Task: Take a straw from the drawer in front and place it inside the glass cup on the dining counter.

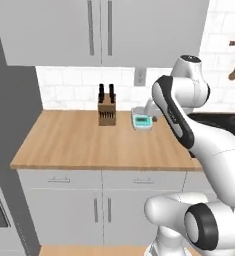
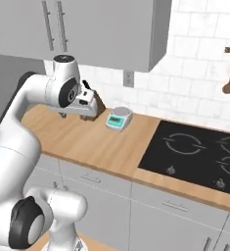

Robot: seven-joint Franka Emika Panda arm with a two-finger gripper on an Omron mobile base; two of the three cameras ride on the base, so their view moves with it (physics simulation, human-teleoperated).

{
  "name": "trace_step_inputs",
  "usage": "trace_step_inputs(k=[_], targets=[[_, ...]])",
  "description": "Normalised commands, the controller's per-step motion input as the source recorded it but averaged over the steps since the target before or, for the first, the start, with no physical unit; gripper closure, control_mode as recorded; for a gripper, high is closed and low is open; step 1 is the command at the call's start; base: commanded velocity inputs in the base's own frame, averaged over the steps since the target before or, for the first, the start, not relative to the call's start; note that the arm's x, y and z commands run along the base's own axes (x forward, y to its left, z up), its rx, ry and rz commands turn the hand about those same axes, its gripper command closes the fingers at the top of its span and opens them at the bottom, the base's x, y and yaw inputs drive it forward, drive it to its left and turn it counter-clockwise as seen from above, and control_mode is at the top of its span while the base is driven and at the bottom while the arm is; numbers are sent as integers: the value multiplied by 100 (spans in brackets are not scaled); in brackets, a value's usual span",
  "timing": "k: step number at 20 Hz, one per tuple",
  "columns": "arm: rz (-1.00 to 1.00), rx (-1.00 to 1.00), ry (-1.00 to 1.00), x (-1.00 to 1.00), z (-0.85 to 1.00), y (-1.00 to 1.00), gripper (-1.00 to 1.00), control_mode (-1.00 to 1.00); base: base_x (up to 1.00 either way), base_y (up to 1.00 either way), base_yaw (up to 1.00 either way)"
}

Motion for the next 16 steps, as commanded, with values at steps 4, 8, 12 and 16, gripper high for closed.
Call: trace_step_inputs(k=[4,8,12,16], targets=[[0,0,0,0,0,0,-100,100,0,-76,59],[0,0,0,0,0,0,-100,100,0,-91,56],[0,0,0,0,0,0,-100,100,0,-87,53],[0,0,0,0,0,0,-100,100,0,-77,49]])
